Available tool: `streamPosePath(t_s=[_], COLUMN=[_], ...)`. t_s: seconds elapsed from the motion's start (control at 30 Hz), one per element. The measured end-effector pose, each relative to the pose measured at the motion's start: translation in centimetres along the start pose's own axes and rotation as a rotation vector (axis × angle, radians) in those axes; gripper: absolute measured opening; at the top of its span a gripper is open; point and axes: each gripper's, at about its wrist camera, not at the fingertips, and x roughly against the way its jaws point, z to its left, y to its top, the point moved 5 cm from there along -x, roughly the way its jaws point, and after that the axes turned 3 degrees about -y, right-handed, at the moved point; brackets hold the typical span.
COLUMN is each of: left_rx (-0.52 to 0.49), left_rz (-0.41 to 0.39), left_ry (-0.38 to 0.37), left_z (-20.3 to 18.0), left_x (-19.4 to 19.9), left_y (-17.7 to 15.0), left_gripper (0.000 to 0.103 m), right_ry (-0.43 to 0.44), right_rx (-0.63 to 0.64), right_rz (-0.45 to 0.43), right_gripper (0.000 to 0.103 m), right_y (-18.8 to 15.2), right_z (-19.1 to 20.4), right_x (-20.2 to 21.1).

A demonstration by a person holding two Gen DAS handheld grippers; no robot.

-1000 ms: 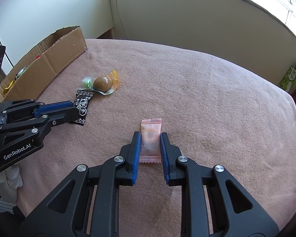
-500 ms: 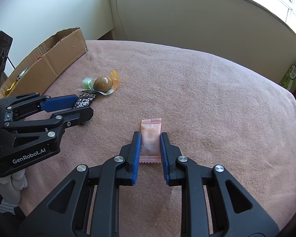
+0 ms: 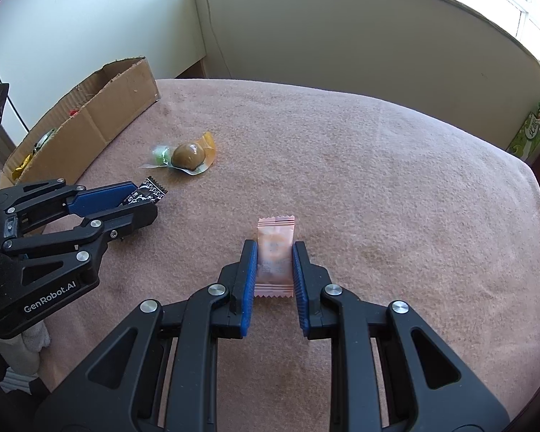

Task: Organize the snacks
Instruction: 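Carry the black packet in the left tool over the box while the right tool carries the pink packet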

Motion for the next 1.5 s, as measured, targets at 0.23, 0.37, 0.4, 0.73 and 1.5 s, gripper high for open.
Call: streamPosePath(t_s=[0.23, 0.37, 0.4, 0.73, 1.5], left_rx=[0.009, 0.014, 0.015, 0.040, 0.190], left_rz=[-0.071, -0.116, -0.125, -0.220, -0.277], left_ry=[-0.012, -0.014, -0.013, 0.012, 0.149], left_z=[-0.1, 0.2, 0.3, 2.9, 13.8], left_x=[3.0, 5.1, 5.5, 10.0, 13.8], left_y=[0.6, 0.9, 0.9, 1.0, -0.8], left_gripper=[0.024, 0.024, 0.024, 0.024, 0.024], right_ry=[-0.001, 0.005, 0.008, 0.054, 0.212], right_rx=[0.002, 0.013, 0.016, 0.077, 0.221], right_rz=[-0.029, -0.061, -0.070, -0.133, -0.155], right_gripper=[0.020, 0.020, 0.020, 0.020, 0.020], right_y=[0.4, 1.3, 1.5, 3.8, 10.8], right_z=[0.5, 1.4, 1.8, 6.7, 19.5], right_x=[1.8, 3.5, 3.9, 6.7, 4.7])
